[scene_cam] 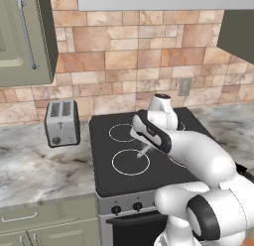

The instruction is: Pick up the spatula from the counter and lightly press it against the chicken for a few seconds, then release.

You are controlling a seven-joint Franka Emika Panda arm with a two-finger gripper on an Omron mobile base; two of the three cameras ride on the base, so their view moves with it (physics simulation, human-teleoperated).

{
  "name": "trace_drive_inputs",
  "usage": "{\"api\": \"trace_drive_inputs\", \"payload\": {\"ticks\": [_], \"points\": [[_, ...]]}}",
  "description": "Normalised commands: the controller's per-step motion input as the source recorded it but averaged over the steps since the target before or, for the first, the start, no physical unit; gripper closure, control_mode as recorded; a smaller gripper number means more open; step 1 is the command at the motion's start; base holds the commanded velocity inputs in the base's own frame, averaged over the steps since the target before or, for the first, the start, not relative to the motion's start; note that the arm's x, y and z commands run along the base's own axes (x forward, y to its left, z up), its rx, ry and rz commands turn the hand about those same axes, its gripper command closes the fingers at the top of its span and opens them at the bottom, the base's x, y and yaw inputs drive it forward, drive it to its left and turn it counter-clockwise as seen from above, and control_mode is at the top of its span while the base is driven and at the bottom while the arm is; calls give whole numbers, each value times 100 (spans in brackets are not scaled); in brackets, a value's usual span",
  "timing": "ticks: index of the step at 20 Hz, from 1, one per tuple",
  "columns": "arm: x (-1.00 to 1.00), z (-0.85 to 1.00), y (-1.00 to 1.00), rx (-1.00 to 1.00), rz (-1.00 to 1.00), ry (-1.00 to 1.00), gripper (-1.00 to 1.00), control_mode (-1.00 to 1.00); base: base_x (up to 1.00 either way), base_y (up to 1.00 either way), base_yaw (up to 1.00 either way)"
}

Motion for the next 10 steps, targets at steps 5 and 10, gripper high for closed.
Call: {"api": "trace_drive_inputs", "payload": {"ticks": [5,10], "points": [[8,-1,-25,0,-13,3,100,-100,0,0,0],[10,0,-25,2,-13,4,100,-100,0,0,0]]}}
